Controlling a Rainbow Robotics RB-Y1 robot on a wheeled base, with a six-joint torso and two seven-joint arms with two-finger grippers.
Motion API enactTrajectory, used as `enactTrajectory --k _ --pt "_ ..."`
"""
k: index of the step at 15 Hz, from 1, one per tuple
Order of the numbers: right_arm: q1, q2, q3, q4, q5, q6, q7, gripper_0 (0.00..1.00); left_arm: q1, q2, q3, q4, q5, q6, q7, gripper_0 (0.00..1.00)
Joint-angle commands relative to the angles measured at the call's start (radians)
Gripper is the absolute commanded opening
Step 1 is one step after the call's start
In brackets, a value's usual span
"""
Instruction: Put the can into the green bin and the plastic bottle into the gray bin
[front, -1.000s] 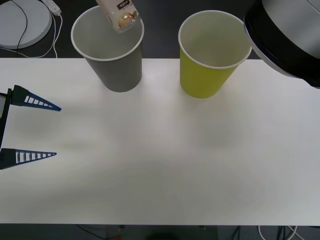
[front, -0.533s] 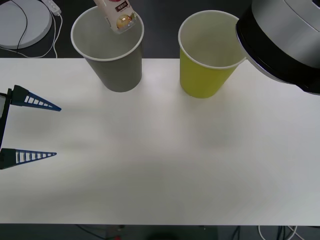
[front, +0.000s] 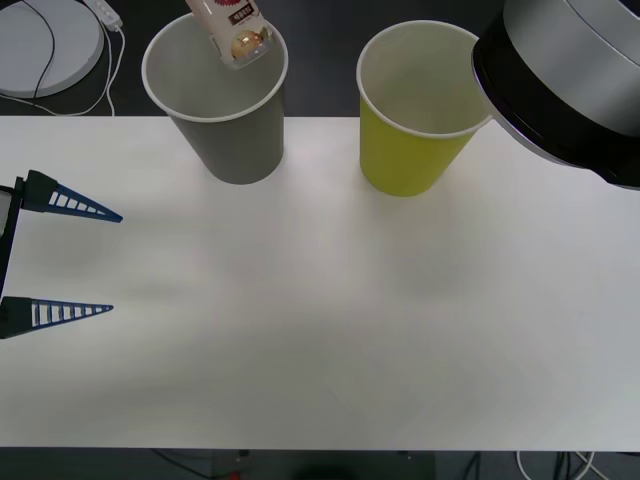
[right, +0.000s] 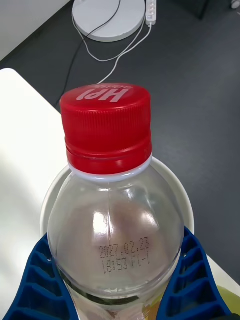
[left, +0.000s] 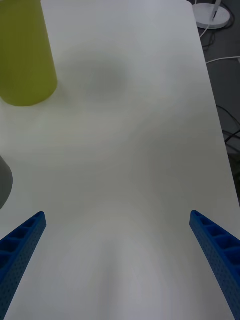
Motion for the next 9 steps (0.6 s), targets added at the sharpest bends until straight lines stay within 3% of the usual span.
enactTrajectory --k 1,9 --pt "0.000 0.000 0.000 -0.001 -0.006 -0.002 0.000 1.00 0.000 0.000 0.000 0.000 0.000 0.000 0.000 1.00" --pt "0.000 0.000 0.000 -0.001 -0.018 0.011 0.000 1.00 0.000 0.000 0.000 0.000 0.000 0.000 0.000 1.00"
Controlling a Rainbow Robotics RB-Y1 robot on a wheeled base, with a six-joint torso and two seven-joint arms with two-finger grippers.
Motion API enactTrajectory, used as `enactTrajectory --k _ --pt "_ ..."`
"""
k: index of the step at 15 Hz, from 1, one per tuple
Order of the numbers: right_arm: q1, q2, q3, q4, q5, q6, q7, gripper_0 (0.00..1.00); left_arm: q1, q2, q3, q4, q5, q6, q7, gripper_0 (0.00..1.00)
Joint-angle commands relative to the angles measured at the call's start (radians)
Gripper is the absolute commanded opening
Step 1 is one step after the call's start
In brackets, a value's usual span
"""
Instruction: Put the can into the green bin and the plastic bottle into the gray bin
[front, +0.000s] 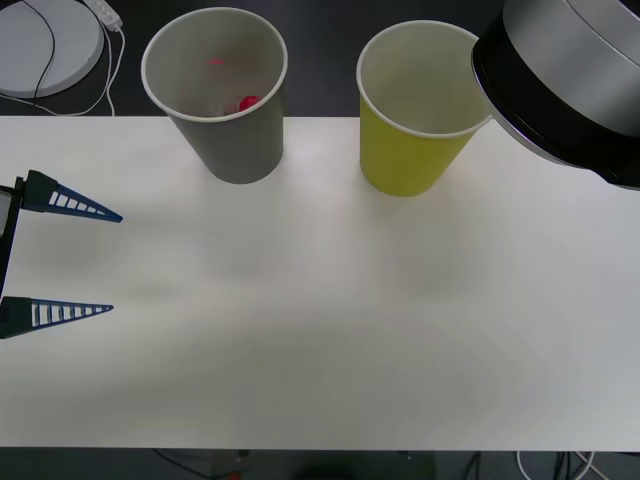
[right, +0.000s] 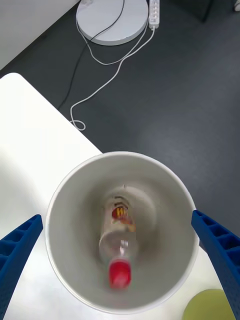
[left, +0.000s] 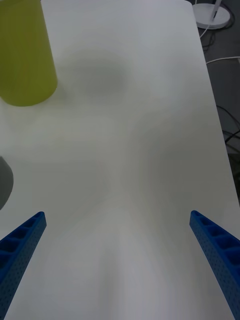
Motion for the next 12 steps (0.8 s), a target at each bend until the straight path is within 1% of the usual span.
enactTrajectory --k 1,8,12 --pt "0.002 0.000 0.000 0.000 -0.003 0.000 0.000 1.00 0.000 0.000 0.000 0.000 0.000 0.000 0.000 1.00" --pt "0.005 -0.002 0.000 -0.002 -0.007 0.000 0.000 1.00 0.000 0.000 0.000 0.000 0.000 0.000 0.000 1.00" --pt "0.045 -0.043 0.000 -0.074 -0.010 -0.006 0.002 1.00 0.000 0.000 0.000 0.000 0.000 0.000 0.000 1.00"
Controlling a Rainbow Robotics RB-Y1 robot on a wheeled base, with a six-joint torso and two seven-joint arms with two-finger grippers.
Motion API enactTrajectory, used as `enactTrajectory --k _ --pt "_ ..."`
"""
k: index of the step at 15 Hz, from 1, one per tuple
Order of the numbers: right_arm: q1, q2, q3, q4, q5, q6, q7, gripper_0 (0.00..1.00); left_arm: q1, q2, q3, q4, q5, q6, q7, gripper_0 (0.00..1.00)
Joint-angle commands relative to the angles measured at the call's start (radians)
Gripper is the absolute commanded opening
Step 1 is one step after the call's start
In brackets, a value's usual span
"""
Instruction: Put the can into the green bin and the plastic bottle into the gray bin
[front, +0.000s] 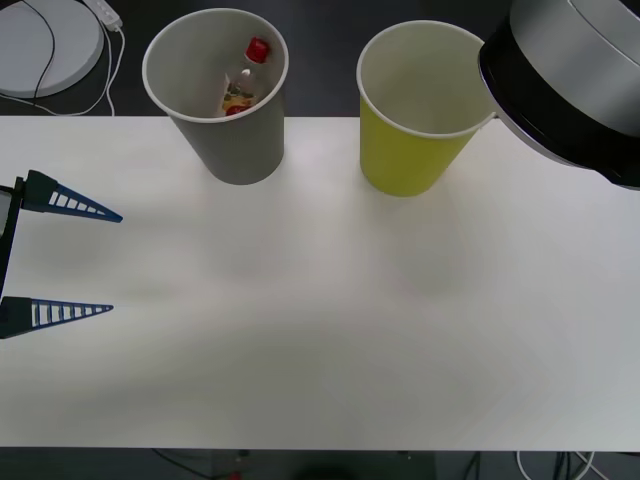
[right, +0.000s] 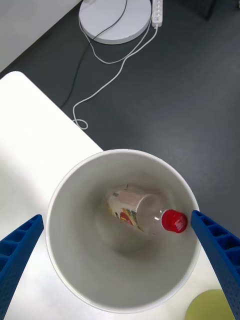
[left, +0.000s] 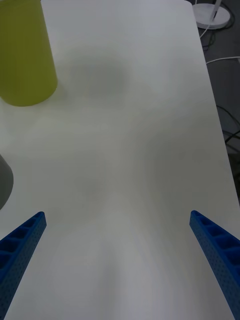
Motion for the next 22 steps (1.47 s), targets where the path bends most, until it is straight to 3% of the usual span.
enactTrajectory --k 1,11,22 --pt "0.035 -0.043 0.000 -0.078 -0.001 -0.015 0.001 1.00 0.000 0.000 0.000 0.000 0.000 0.000 0.000 1.00" --pt "0.234 -0.339 -0.016 -0.550 -0.051 -0.072 0.002 1.00 0.000 0.000 0.000 0.000 0.000 0.000 0.000 1.00" --pt "0.586 -0.665 -0.218 -1.075 -0.113 -0.115 0.152 1.00 0.000 0.000 0.000 0.000 0.000 0.000 0.000 1.00"
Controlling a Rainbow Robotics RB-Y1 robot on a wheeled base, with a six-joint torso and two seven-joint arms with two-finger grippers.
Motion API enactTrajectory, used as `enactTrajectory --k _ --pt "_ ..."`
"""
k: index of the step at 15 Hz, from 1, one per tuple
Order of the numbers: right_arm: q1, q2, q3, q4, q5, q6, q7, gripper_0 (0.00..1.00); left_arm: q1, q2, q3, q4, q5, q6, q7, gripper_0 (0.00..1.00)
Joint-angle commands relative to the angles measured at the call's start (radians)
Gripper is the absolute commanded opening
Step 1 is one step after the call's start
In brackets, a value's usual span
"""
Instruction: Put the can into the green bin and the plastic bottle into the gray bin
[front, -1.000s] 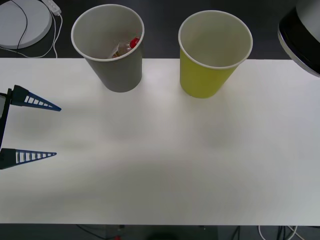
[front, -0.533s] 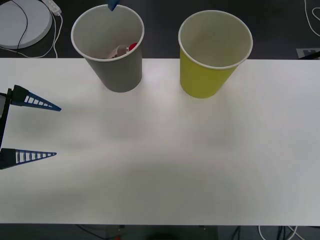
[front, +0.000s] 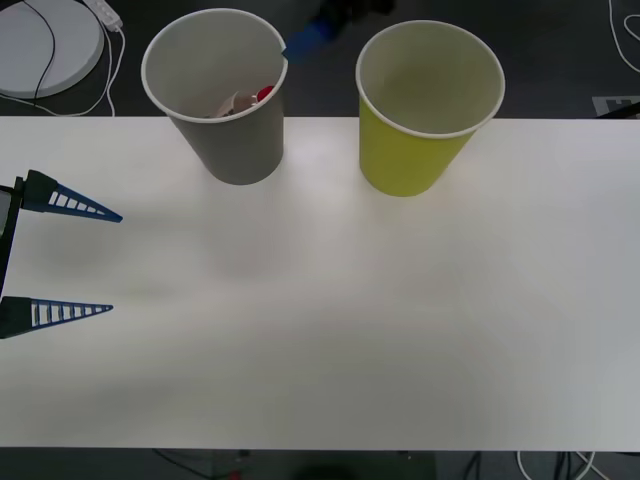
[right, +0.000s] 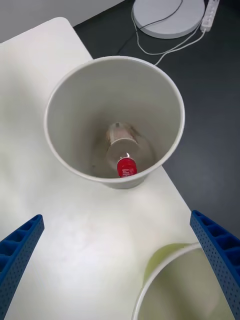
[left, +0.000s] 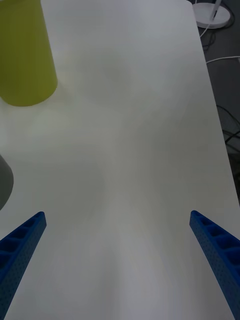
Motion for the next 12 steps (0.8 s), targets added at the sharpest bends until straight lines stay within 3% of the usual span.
enactTrajectory --k 1,12 --pt "0.095 -0.060 -0.065 -0.118 -0.013 0.000 0.034 1.00 0.000 0.000 0.000 0.000 0.000 0.000 0.000 1.00" --pt "0.590 -0.215 -0.433 -0.520 -0.072 0.000 0.169 1.00 0.000 0.000 0.000 0.000 0.000 0.000 0.000 1.00"
